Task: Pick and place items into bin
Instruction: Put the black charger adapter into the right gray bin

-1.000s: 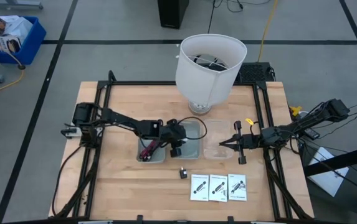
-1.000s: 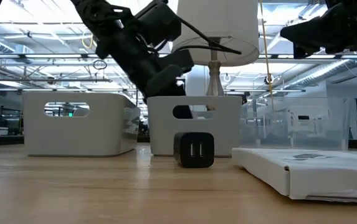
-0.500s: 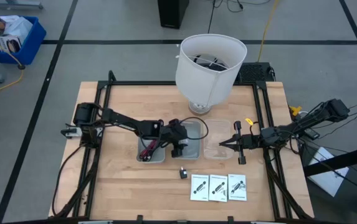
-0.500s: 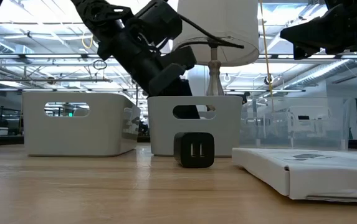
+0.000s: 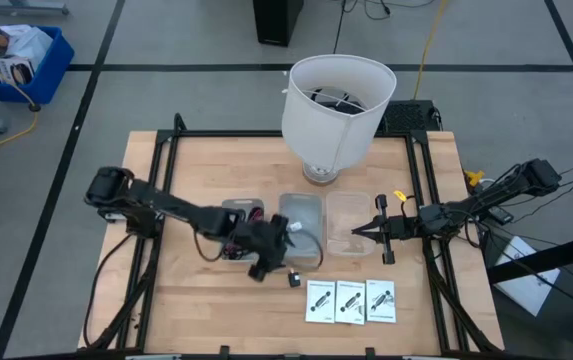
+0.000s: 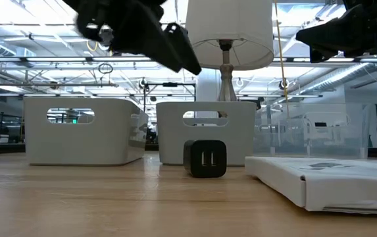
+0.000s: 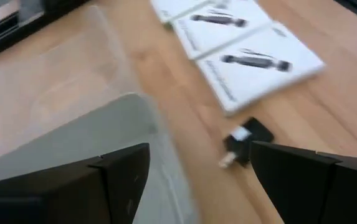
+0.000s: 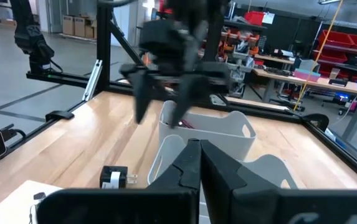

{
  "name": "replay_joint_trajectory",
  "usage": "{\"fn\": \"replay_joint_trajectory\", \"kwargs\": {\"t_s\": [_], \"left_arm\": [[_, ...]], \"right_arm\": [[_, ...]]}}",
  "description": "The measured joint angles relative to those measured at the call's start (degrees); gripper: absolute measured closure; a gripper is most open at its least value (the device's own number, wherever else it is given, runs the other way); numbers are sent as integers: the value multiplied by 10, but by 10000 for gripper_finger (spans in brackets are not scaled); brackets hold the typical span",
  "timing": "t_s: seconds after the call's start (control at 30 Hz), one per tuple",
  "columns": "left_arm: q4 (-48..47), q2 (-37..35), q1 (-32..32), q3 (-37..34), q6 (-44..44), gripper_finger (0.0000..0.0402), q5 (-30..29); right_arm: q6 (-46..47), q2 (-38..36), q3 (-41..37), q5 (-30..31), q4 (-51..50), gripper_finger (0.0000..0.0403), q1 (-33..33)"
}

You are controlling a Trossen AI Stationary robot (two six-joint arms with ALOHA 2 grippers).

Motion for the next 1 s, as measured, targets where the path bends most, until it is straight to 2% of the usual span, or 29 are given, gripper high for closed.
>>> {"fn": "replay_joint_trajectory", "kwargs": {"t_s": [0.17,0.43,0.57,0.67,0.8,0.9,1.0], "left_arm": [[0,34,-42,0,15,119,-29],[5,48,-78,6,109,119,-34],[26,64,-80,17,140,119,-41],[36,88,-72,32,155,119,-15],[31,129,-64,57,192,119,-13],[17,152,-64,82,202,119,-5],[-42,168,-64,109,204,119,-3]], "right_arm": [[2,0,0,0,4,402,0],[2,0,0,0,6,402,0],[2,0,0,0,5,402,0],[2,0,0,0,4,401,0],[7,0,0,0,4,402,0],[13,0,0,0,0,401,0],[13,0,0,0,-1,402,0]]}}
